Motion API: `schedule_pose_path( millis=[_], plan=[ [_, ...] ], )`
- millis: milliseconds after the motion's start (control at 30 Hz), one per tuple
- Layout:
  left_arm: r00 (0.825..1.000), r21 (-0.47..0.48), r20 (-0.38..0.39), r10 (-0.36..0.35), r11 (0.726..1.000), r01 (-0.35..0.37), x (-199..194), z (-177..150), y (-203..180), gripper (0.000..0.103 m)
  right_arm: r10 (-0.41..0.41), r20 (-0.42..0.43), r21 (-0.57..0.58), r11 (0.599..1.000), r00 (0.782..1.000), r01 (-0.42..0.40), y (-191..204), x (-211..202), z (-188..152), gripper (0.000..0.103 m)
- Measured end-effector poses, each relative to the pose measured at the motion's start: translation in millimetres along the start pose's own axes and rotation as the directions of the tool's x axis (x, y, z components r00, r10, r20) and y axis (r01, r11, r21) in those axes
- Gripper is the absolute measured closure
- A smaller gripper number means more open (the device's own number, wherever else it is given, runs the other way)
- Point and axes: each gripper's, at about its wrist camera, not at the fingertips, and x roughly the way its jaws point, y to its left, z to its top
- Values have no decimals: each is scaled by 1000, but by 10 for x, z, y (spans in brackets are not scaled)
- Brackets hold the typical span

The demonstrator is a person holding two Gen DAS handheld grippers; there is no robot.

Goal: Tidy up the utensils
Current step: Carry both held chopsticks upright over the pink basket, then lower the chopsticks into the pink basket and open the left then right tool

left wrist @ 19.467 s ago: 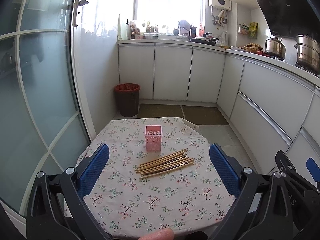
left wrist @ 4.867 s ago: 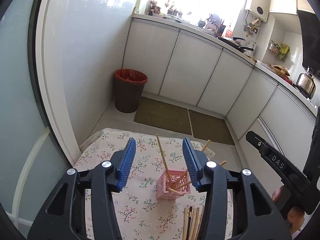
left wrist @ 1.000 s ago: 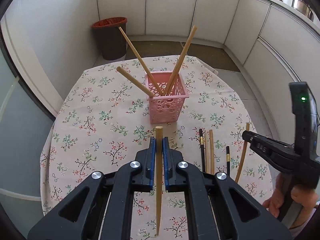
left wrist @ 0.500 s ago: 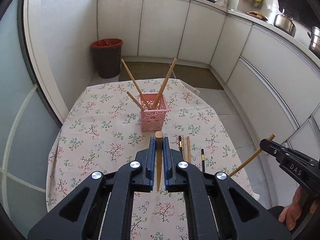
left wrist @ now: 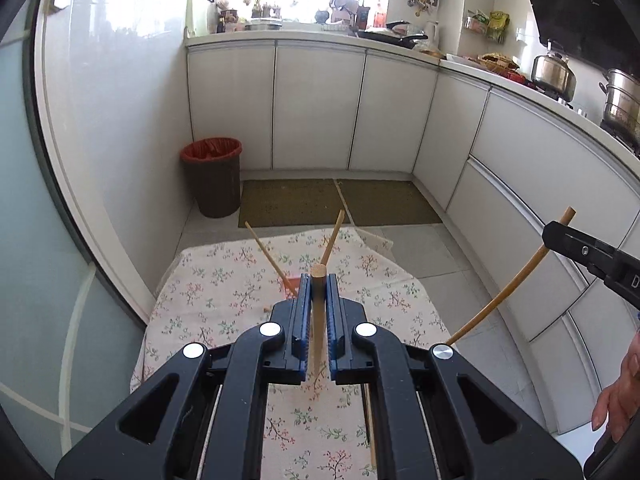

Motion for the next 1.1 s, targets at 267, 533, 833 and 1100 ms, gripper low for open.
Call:
schedule_pose_path(
  millis=[267,533,833,1100],
  plan=[
    [995,-17,99,30,999,-28,175,535,-32,97,53,105,16,998,993,-55,141,185,413,95],
    [996,-84,46,71,994,-67,886,527,147,97,66,123,-12,998,990,-65,230,733,377,95],
    [999,-164,29,43,986,-37,1122,251,441,87,81,89,2,997,993,-82,219,1305,260,95],
    [988,-235,138,74,971,-40,669,246,673,72,80,73,-20,997,994,-79,326,1632,143,95]
  ],
)
